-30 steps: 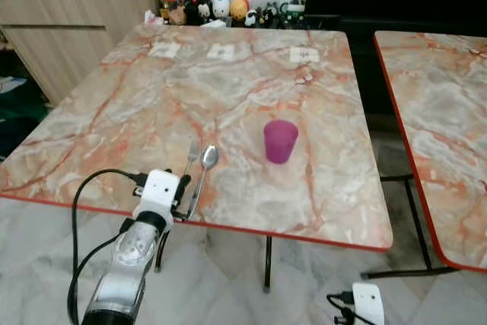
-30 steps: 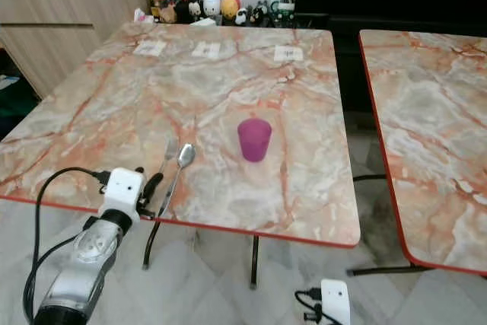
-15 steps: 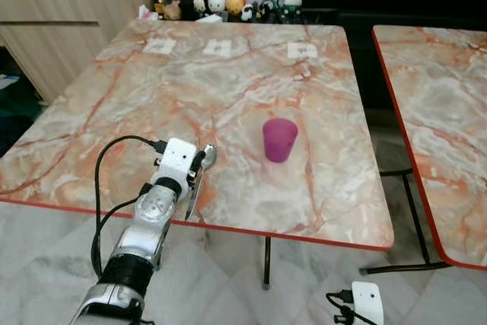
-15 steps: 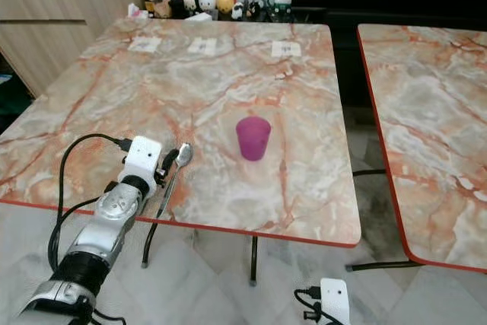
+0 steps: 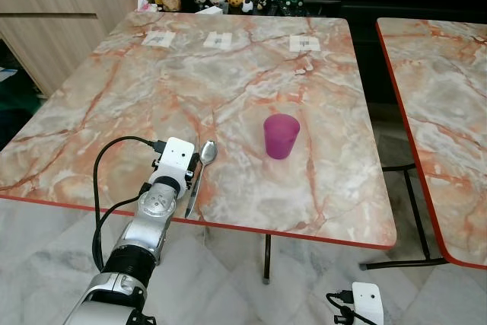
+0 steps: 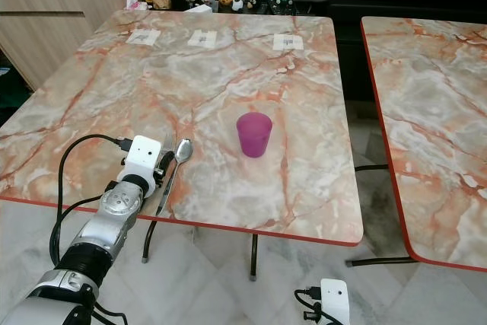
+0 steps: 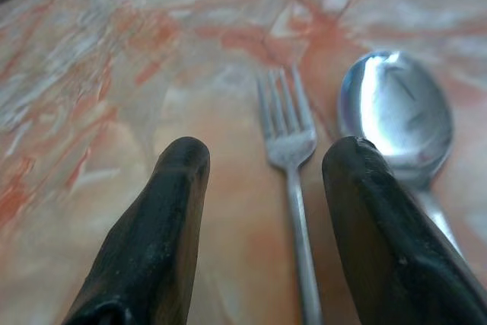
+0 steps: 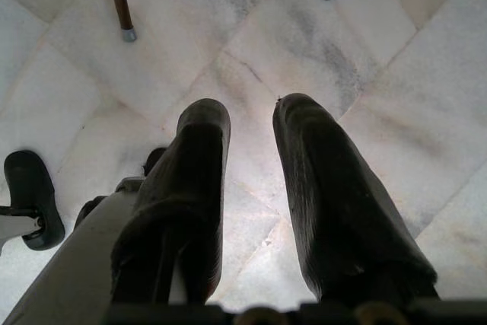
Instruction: Setting the table
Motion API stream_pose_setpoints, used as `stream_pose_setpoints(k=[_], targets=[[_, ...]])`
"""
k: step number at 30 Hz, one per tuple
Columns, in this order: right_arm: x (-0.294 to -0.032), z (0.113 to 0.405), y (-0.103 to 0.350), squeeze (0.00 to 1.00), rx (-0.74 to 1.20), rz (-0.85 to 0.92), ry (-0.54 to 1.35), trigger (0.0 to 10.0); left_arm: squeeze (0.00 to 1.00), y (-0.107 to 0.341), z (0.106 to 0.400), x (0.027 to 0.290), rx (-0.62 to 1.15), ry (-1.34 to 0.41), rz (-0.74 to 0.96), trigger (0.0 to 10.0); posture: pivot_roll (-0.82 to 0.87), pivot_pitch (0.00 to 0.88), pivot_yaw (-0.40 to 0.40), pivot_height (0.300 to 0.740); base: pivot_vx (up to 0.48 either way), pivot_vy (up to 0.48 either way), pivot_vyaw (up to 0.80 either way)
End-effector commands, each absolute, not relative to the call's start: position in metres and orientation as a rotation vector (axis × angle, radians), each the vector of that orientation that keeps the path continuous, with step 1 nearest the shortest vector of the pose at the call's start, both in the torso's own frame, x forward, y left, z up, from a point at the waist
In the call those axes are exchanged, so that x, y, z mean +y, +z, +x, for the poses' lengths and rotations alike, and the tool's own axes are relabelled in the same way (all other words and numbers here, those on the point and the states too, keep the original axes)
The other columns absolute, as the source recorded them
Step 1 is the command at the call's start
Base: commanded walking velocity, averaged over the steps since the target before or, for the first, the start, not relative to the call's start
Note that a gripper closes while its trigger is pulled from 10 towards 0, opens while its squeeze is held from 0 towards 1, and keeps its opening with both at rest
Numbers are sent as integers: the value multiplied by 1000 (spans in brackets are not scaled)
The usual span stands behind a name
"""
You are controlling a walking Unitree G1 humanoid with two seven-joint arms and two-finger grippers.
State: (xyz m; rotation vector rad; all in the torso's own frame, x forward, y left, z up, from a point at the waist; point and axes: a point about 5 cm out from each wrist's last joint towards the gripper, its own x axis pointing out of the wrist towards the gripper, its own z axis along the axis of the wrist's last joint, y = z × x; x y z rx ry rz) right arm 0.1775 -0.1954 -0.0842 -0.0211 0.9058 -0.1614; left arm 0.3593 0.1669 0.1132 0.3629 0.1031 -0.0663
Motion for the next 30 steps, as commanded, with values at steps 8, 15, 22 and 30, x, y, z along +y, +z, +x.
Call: stream_pose_setpoints(k=[8,15,22,30], targets=[[-196,174,-86,0,915,-10,-171,10000,0,112,360,178,142,-49,406,10000,-40,130,-11,740,0,0,0],[-196,174,-86,0,914,-7,-173,10000,0,116,361,174,135,-94,414,10000,-41,130,-7,740,0,0,0],[-195,174,-86,0,916,-4,-177,10000,0,122,364,171,146,-130,456,10000,-37,132,-5,740,0,0,0],[-195,174,-86,0,922,-11,-173,10000,0,112,362,171,230,-157,484,10000,-38,129,-3,740,0,0,0]])
